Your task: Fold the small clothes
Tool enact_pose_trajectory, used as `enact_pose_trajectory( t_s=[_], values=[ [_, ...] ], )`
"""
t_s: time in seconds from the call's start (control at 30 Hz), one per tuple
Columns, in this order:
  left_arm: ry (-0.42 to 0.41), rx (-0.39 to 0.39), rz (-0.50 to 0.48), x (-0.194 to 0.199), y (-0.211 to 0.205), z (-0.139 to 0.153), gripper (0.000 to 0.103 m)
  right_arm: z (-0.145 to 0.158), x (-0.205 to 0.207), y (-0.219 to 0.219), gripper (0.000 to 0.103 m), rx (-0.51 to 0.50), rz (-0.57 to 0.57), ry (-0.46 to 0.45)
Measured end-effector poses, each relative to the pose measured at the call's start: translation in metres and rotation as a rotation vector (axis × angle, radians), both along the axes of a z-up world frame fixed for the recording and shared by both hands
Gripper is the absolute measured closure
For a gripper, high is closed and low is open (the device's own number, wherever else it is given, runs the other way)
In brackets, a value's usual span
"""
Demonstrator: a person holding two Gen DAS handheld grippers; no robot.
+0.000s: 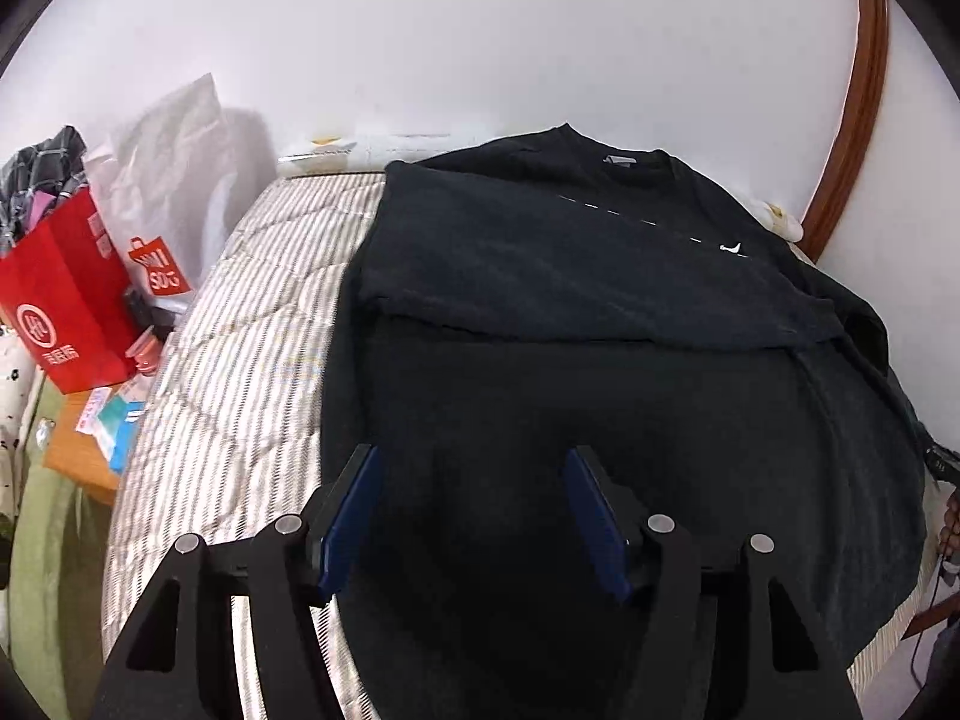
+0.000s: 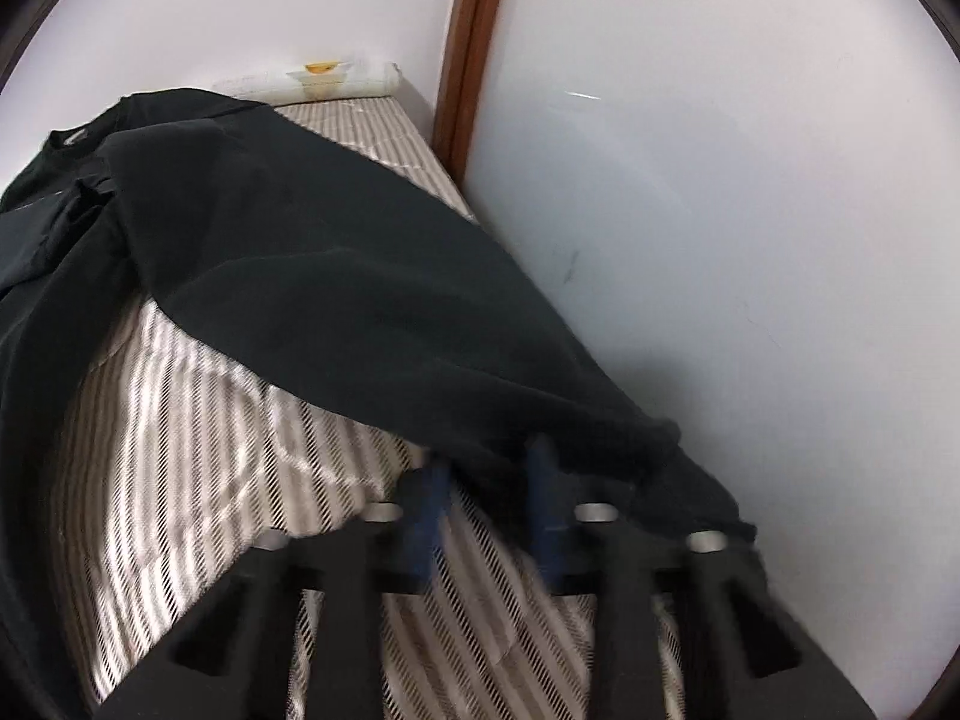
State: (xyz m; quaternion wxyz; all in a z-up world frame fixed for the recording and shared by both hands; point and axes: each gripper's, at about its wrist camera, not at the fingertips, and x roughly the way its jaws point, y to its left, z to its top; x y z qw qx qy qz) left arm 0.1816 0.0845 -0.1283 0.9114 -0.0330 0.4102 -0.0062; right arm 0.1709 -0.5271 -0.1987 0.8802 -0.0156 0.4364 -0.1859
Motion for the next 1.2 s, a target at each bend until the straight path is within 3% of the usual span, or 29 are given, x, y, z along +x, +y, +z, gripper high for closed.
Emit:
enact_pose_trajectory(
  t_s=[0.13,0.3,0.5,0.67,0.77,0.8,0.97,1.1,1.2],
  values=[
    [0.020,-0.008,0.016,-0.003,0.010,-0.001,0.042,0.034,-0.001,-0.003,0.095,0.020,-0.052,-0.090],
    [0.049,-0.009,0.035,-0.002,0.024,-0.007,0.042,0.109,0.005,0.028,0.096,0.051,-0.013,-0.250],
    [0.024,0.007,0.014,-0.006,0.032,-0.008,0.042,0.195,0.021,0.135,0.096,0.084,0.179,-0.411],
    [-0.006,-0.007,-0.011,-0.007,0.039,-0.005,0.042,0.226,0.040,0.244,0.096,0.092,0.376,-0.451],
    [-0.015,-0.024,-0.007,-0.006,0.045,-0.007,0.042,0.224,0.056,0.309,0.096,0.085,0.482,-0.439],
    [-0.014,-0.038,-0.005,-0.006,0.048,-0.009,0.042,0.218,0.079,0.338,0.096,0.080,0.523,-0.429],
    [-0.011,-0.060,0.008,-0.002,0.056,-0.018,0.042,0.173,0.120,0.427,0.095,0.049,0.650,-0.355],
    [-0.002,-0.077,0.019,-0.002,0.063,-0.024,0.042,0.116,0.152,0.462,0.094,0.040,0.661,-0.251],
    [0.007,-0.076,0.017,-0.004,0.066,-0.027,0.042,0.079,0.165,0.466,0.090,0.075,0.648,-0.181]
  ],
)
